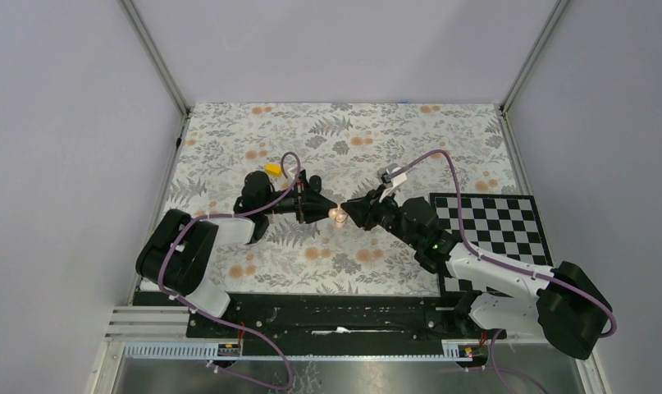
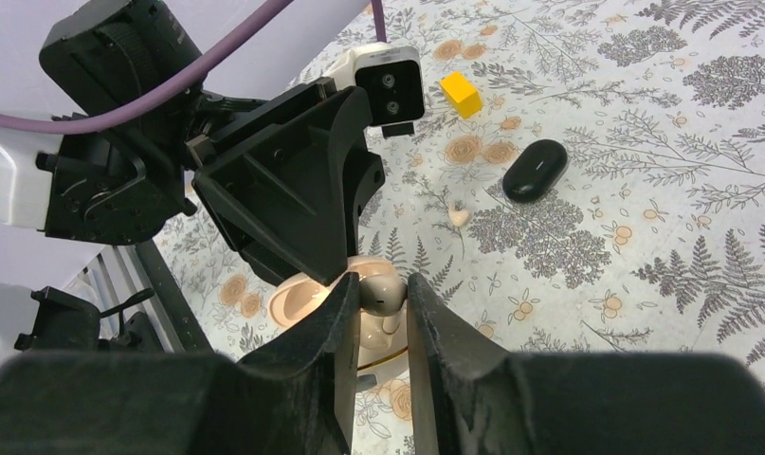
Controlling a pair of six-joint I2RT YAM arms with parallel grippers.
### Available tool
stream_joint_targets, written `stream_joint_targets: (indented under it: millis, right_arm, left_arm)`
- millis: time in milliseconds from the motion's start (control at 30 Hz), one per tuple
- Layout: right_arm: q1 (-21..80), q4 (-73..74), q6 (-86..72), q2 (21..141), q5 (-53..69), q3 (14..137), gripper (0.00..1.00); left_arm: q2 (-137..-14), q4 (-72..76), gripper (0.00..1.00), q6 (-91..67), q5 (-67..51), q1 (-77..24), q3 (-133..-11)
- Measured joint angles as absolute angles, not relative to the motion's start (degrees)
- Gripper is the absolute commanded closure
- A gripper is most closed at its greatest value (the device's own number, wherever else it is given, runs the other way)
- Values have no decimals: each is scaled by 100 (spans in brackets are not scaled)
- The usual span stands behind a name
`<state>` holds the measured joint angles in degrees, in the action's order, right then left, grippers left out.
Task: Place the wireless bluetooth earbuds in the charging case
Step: Place the earbud in the charging case.
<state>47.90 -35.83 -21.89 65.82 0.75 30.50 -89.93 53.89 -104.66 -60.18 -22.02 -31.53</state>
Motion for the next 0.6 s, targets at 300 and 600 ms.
stream_joint_targets:
  millis: [300,600]
  right_arm:
    - [4790,-3583,-2139,6364,314,2873,78]
    - [4801,-3575,-2016,6506,515,2875,59]
  left_arm:
    - [-8932,5194,100,-10302,-6060,-2224,-3188]
    - [-8932,5218,100,-10326,-6090,-2204,-3212]
